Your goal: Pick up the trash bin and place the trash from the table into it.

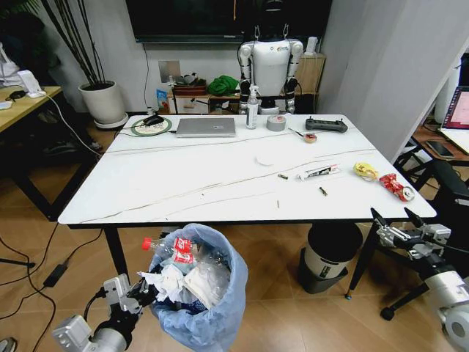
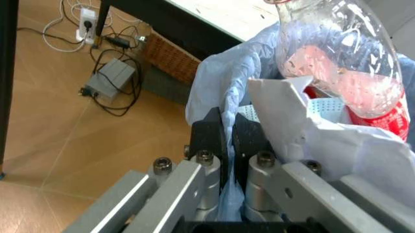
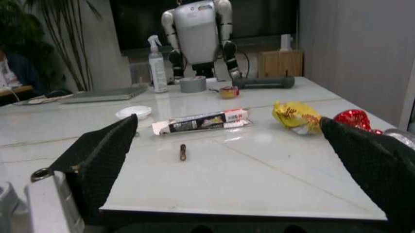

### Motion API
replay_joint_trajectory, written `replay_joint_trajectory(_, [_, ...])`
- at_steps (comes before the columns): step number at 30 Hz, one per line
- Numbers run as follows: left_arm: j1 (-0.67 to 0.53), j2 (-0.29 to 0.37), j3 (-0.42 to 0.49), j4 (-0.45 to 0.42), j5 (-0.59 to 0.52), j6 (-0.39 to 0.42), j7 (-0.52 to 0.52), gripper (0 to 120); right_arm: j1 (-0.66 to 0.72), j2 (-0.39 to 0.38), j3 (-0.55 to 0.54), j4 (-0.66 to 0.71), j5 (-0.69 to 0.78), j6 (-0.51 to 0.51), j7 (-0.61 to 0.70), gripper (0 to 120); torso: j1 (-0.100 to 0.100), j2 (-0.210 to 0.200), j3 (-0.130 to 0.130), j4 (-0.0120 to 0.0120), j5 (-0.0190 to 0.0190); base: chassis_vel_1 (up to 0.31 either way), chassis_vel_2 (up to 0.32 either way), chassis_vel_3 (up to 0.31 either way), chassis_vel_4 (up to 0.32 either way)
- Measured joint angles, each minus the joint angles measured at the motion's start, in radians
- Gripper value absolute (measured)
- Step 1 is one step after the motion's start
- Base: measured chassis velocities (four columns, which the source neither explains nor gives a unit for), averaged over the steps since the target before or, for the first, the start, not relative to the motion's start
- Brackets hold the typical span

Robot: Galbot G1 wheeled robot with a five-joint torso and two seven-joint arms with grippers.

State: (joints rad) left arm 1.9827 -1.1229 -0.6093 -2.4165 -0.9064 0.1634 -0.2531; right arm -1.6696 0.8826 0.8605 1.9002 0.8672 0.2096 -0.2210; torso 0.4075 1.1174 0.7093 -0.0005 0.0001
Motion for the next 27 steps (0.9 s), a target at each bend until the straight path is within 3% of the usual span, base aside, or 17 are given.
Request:
replay_joint_trajectory(8, [0.031,-0.016,-0.025,-0.017,0.017,-0.002,0.007,0,0.141,-0.104,-0.120,-0.009,-0.015,0.010,0.020,100,0.000,0.000,0.000,0.0002,0.0000,0.000,0.000,0.000,0.000])
replay_joint_trajectory(20, [0.079,-0.053,-0.094,-0.028,0.029,-0.009,0.022,0,0.550,-0.270,-0.537,-0.161,0.143,-0.139,0.082,100,0.000,0.000,0.000,0.0008,-0.0003,0.000,0.000,0.000,0.000])
replay_joint_trajectory(27, [0.057,-0.034,-0.085,-0.011,0.015,-0.006,0.014,0,0.616,-0.325,-0.634,-0.236,0.186,-0.220,0.132,100,0.000,0.000,0.000,-0.0006,-0.0001,0.000,0.000,0.000,0.000])
